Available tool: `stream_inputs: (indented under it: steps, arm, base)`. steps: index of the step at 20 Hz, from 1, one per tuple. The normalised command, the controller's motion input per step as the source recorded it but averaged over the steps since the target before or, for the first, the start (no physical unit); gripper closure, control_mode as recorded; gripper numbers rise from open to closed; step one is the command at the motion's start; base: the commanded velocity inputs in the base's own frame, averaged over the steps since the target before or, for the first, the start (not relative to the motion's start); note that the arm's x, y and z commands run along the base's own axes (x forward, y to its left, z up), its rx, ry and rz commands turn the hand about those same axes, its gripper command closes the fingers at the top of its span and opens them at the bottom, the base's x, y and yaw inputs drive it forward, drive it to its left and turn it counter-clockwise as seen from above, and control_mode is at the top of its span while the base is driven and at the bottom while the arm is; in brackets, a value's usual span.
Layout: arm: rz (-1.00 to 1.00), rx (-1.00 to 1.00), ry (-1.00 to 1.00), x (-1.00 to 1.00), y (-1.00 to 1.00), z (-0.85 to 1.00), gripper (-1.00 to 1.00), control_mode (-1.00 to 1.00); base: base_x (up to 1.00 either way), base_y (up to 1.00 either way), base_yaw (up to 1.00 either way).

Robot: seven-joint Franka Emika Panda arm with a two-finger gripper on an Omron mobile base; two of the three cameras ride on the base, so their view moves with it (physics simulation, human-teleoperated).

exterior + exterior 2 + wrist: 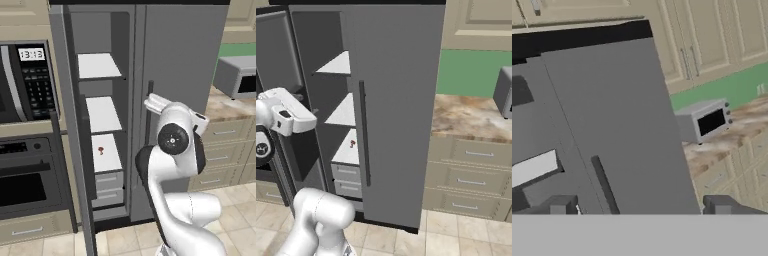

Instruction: Pick up the frozen fish from the freezer, place it on any shelf in the fridge, and close the fridge and freezer doors when done.

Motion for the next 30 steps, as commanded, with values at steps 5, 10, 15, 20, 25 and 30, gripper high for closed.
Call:
stream_inputs:
  steps: [5, 10, 15, 20, 25, 30]
  arm:
    - [0.15, -0.22, 0.03, -0.81, 0.91, -0.05, -1.0, -1.0]
    - [0.09, -0.16, -0.02, -0.24, 0.96, 0.0, -1.0, -1.0]
    - [0.0, -0.15, 0.0, 0.11, 1.0, 0.0, -1.0, -1.0]
    - [0.0, -0.16, 0.0, 0.14, 1.0, 0.0, -1.0, -1.0]
    - [0.0, -0.16, 0.0, 0.33, 1.0, 0.0, -1.0, -1.0]
    - [0.0, -0.14, 0.01, 0.51, 0.97, -0.01, -1.0, -1.0]
  base:
    - [0.0, 0.0, 0.0]
    - [0.0, 0.0, 0.0]
    - [0.0, 0.0, 0.0]
    - [0.0, 0.0, 0.0]
    - [0.0, 0.0, 0.0]
    - [0.0, 0.0, 0.0]
